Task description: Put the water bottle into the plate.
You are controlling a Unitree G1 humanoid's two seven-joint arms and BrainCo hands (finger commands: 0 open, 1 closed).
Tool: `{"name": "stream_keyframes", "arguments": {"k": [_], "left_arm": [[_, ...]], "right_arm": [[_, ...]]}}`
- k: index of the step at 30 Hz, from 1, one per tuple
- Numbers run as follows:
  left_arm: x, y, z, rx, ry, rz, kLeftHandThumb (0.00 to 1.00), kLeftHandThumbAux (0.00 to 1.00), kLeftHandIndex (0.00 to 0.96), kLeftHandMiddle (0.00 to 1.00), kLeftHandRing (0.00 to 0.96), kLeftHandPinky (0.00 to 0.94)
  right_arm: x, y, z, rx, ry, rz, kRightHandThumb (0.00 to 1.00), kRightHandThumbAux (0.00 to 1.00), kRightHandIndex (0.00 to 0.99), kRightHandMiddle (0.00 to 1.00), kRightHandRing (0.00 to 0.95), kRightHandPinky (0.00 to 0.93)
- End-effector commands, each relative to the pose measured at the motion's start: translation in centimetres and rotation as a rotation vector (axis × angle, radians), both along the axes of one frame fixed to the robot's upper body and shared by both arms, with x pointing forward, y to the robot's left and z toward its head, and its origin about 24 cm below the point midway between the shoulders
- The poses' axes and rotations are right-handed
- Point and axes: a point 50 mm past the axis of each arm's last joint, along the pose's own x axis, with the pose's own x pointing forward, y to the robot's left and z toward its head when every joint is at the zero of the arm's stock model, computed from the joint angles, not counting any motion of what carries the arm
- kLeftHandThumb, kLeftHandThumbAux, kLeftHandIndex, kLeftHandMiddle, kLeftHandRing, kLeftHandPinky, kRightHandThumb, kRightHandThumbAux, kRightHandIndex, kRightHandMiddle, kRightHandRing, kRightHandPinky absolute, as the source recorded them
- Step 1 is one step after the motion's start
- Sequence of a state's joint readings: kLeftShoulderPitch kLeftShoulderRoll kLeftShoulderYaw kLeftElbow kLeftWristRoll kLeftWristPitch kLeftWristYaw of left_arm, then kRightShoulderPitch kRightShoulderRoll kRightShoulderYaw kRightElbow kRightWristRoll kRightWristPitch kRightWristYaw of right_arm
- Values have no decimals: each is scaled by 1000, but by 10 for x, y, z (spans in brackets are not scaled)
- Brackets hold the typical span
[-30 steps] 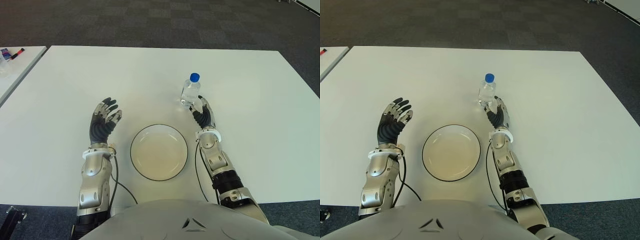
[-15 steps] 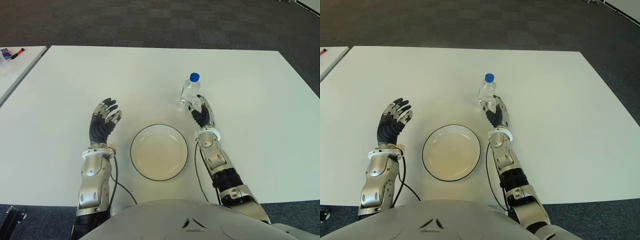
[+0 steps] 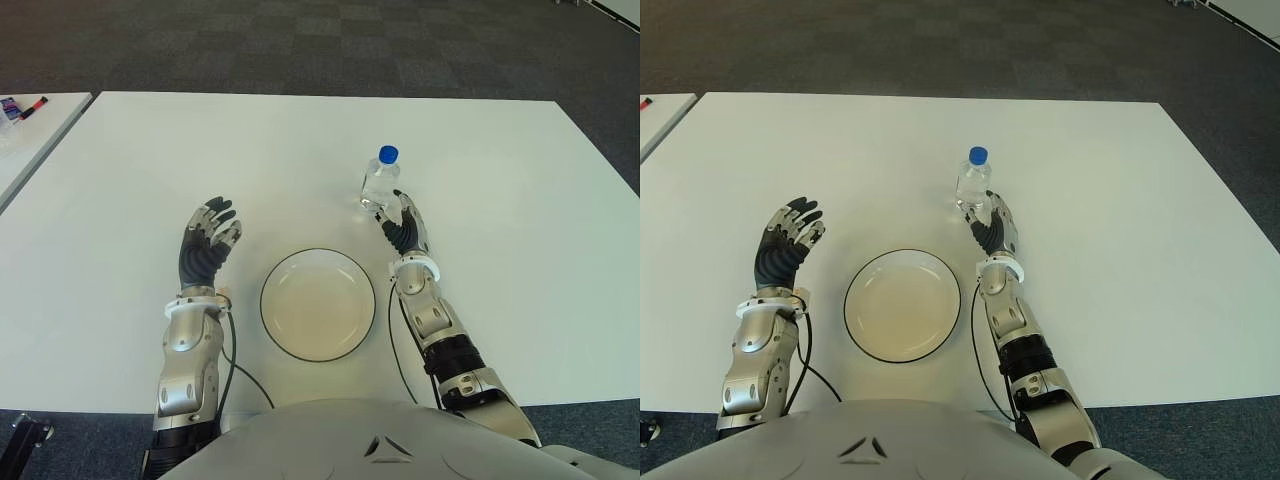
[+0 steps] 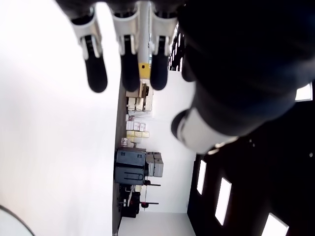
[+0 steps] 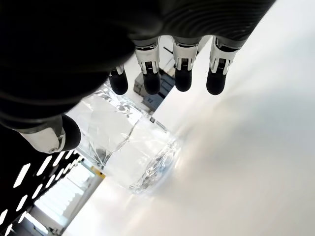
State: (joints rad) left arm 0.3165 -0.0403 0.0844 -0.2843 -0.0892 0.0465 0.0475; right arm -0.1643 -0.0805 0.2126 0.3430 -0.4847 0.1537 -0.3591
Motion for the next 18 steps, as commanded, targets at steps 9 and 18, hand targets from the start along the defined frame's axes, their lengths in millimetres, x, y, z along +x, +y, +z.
{"name": "stream_keyframes", "arguments": {"k": [9,18], "left_arm": [[1,0,-4,-13,17,6,467,824,208,218,229,265],[1,0,-5,-7,23,6,450,828,191,204,211,243]], "right_arm": [[2,2,1,27,-1,-6,236,399,0,0,0,0],[3,3,1,30,-4,-11,256,396,0,0,0,0]]}}
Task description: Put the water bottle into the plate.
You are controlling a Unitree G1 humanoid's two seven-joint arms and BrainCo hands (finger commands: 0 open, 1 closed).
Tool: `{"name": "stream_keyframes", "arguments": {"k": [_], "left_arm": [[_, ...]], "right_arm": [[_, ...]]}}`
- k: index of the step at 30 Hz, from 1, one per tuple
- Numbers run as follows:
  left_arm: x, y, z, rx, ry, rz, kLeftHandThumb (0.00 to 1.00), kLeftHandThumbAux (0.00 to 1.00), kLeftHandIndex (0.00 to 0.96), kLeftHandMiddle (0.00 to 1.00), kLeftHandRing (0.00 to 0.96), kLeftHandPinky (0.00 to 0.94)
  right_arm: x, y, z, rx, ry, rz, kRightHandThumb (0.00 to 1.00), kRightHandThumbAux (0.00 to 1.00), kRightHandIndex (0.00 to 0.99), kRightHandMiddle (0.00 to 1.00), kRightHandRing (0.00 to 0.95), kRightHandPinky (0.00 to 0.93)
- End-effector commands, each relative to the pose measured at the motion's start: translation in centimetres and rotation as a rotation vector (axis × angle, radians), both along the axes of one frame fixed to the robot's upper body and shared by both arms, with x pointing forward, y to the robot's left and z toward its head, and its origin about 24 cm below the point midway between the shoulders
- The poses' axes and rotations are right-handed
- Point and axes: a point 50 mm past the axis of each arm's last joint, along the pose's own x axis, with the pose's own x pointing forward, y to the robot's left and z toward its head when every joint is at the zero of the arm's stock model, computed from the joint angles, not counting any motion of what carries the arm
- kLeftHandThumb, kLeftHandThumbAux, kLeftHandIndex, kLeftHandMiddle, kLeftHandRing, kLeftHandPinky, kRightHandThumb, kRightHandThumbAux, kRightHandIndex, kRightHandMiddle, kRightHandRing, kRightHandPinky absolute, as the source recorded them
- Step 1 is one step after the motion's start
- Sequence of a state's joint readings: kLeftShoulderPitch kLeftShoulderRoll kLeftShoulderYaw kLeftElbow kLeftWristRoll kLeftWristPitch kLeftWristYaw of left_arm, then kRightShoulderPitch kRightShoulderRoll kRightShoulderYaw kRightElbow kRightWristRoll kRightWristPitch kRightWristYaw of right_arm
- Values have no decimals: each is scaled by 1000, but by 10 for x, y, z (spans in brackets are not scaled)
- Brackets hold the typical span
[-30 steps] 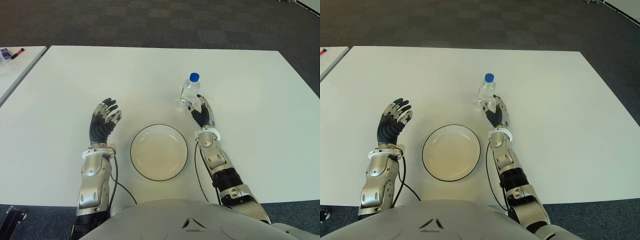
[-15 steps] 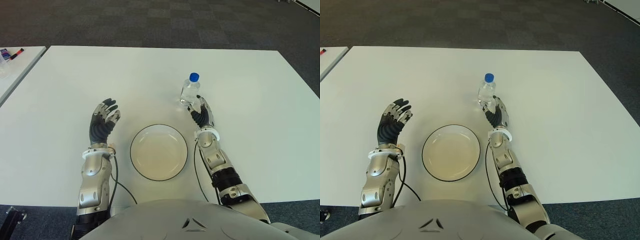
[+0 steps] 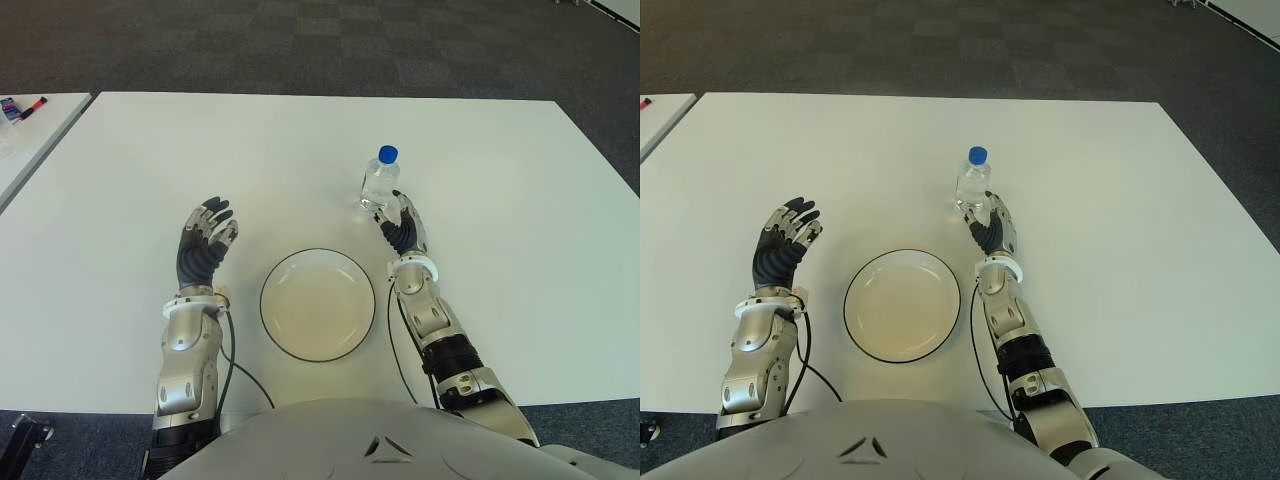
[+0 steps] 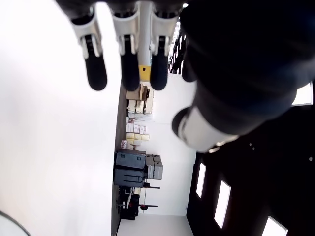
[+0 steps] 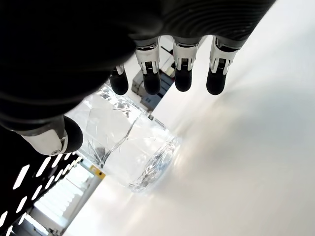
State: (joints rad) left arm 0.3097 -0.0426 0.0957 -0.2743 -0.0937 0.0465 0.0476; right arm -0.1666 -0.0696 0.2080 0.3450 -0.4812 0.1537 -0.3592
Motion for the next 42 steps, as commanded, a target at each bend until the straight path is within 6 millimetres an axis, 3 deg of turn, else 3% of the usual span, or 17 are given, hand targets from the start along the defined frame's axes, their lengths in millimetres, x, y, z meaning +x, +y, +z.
{"name": "stream_keyframes", "arguments": {"k": [1,13,29,42], "left_arm": [[0,-2,-4,-2,19,-4,446,828,188,202,210,244],[0,-1,-4,1,20,-1,454,823,201,209,220,257],[1,-1,-5,4,23,-3,458,825,198,218,232,267],[1,-1,-5,-13,22,-11,432,836,178,207,224,265]], "right_arm": [[2,1,1,17,-5,-8,260,396,0,0,0,0],[2,3,1,51,-18,-17,268,407,0,0,0,0],[-11,10,3,160,-39,20,30,515,0,0,0,0],[-15,10,2,182,-77,68,0,572,0,0,0,0]]}}
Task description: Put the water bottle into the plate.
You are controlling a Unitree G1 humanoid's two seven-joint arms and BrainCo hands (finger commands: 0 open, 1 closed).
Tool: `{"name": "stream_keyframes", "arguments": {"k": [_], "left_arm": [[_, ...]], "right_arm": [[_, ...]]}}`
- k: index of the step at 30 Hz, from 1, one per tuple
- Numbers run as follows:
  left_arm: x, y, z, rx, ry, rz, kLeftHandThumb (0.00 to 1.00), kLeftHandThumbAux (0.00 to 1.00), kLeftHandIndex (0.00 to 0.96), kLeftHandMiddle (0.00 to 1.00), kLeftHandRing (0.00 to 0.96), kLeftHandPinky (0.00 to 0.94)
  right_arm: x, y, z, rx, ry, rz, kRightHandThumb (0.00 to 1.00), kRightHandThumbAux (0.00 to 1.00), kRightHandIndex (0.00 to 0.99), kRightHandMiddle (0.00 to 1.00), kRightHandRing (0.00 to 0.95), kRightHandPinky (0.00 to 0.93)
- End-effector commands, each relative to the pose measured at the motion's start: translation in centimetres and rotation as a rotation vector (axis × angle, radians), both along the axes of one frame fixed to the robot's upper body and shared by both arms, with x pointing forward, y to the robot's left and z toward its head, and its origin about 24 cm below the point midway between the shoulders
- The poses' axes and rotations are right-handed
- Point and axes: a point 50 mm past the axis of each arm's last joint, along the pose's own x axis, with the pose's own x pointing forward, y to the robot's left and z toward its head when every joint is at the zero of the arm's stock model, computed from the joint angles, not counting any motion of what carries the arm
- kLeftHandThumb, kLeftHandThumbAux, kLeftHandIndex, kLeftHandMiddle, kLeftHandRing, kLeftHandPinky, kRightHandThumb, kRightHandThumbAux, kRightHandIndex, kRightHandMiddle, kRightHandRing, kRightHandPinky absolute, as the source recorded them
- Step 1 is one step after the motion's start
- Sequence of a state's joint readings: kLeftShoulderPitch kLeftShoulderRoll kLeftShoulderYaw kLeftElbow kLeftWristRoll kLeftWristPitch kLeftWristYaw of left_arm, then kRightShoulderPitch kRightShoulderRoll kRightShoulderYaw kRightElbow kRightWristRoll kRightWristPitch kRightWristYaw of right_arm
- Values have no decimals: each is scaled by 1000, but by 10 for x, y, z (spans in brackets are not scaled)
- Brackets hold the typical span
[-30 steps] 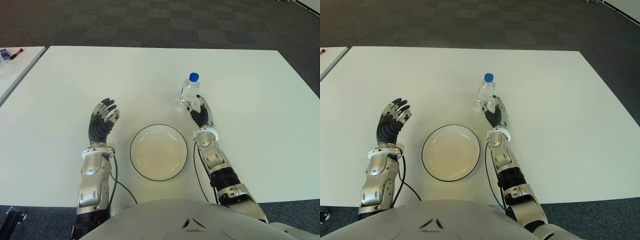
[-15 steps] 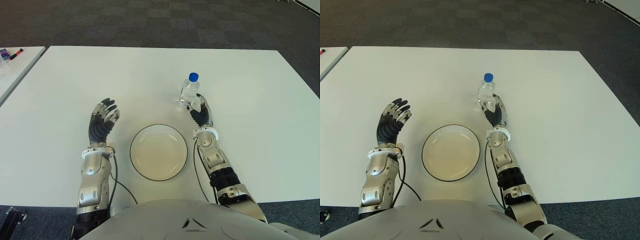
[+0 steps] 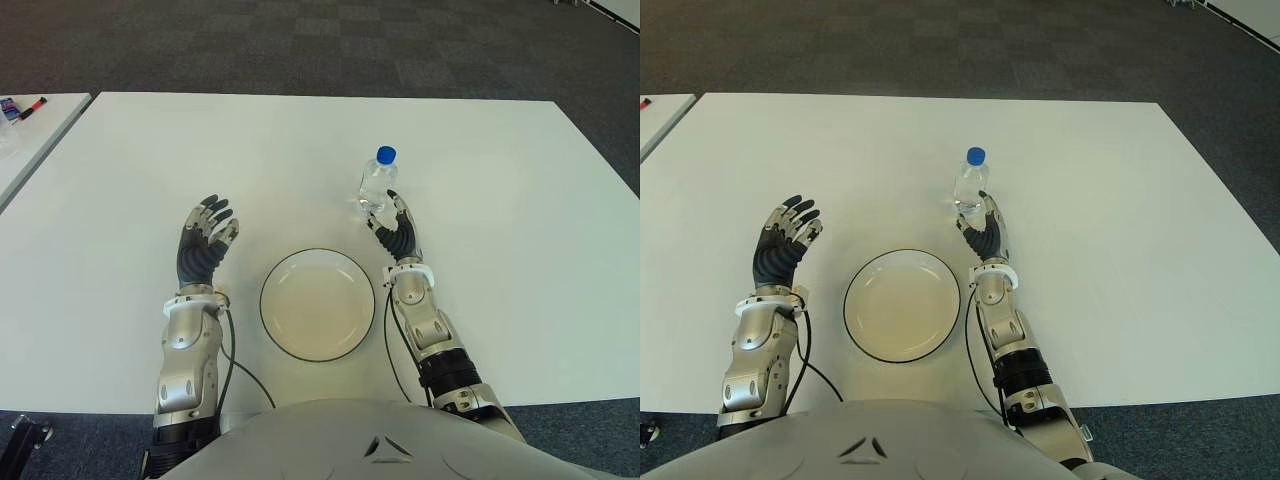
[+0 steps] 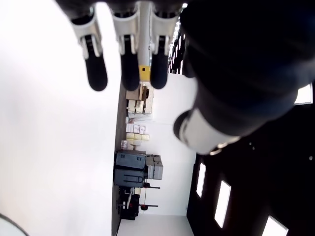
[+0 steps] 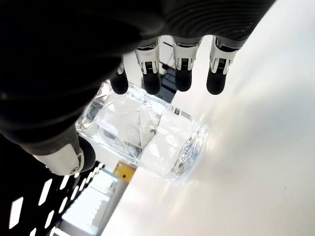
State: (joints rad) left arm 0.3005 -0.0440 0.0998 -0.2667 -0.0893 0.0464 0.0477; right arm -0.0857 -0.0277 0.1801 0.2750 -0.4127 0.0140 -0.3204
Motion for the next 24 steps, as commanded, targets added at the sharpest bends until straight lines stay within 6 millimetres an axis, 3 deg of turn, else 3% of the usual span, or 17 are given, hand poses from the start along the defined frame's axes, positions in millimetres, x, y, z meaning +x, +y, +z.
{"name": "stream_keyframes", "arguments": {"k": [1,24], "left_arm": [[-1,-1,-5,-15,22,-15,432,835,178,207,225,266],[0,0,-7,0,24,-4,471,810,199,214,231,264]], "right_arm": [[-2,1,-2,10,-10,23,0,573,0,0,0,0],[-4,1,-5,3,-37,45,0,585,0,0,0,0]]}}
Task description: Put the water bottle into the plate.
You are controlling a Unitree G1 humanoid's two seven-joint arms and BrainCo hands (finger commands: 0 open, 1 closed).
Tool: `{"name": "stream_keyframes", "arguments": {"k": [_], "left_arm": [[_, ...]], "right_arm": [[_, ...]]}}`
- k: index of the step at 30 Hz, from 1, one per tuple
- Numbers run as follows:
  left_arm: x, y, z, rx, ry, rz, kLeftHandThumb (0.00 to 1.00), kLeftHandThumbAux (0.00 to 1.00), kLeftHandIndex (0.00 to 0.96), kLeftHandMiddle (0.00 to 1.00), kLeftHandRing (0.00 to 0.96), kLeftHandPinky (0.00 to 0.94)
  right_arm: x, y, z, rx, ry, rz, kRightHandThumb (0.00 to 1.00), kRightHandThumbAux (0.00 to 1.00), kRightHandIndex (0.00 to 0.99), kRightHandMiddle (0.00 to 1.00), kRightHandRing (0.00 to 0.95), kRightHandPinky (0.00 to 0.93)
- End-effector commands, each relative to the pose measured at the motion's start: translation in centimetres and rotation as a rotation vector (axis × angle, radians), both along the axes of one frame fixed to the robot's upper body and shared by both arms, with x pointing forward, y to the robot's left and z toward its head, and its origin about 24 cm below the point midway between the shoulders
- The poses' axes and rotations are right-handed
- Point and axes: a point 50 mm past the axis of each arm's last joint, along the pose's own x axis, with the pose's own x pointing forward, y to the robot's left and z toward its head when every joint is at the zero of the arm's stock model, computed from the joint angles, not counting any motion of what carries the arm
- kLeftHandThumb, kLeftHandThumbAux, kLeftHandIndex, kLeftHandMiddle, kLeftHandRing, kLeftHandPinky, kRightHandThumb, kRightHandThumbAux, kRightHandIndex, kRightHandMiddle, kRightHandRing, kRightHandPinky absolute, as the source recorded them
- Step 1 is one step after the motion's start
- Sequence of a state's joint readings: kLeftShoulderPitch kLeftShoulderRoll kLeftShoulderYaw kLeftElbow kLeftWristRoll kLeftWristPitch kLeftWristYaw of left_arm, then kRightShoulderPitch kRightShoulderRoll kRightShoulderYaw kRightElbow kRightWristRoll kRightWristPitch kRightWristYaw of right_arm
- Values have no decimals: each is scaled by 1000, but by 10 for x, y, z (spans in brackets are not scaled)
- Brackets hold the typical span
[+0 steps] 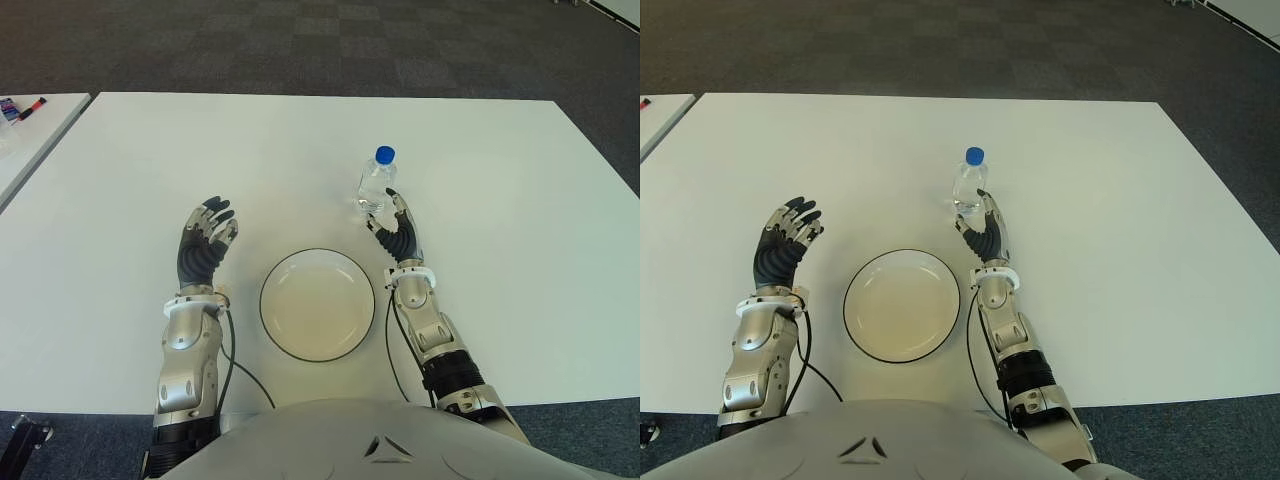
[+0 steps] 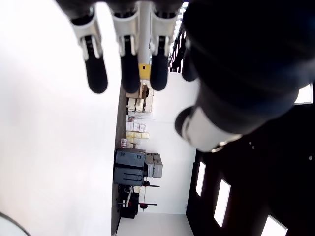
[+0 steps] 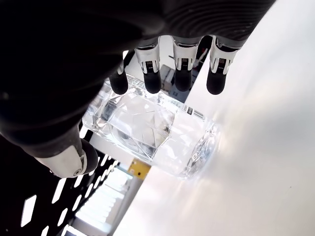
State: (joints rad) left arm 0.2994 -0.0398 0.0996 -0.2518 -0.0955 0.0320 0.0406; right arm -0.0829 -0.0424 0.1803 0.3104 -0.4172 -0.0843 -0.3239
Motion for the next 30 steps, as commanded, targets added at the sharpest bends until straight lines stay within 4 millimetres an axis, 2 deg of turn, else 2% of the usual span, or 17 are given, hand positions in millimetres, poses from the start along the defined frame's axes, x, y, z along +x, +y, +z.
{"name": "stream_keyframes", "arguments": {"k": [1,14,19,30], "left_arm": [[0,0,-6,3,27,3,470,811,198,213,229,262],[0,0,-7,6,33,-1,410,837,161,197,211,248],[0,0,-7,4,31,-15,403,835,161,200,217,260],[0,2,-7,-17,24,-32,476,787,177,217,244,290]], "right_arm": [[-2,1,-4,3,13,8,0,586,0,0,0,0],[-2,2,-6,19,21,-1,0,610,0,0,0,0],[-1,0,-7,76,60,-27,0,614,0,0,0,0],[8,-17,-14,249,127,-97,0,636,0,0,0,0]]}}
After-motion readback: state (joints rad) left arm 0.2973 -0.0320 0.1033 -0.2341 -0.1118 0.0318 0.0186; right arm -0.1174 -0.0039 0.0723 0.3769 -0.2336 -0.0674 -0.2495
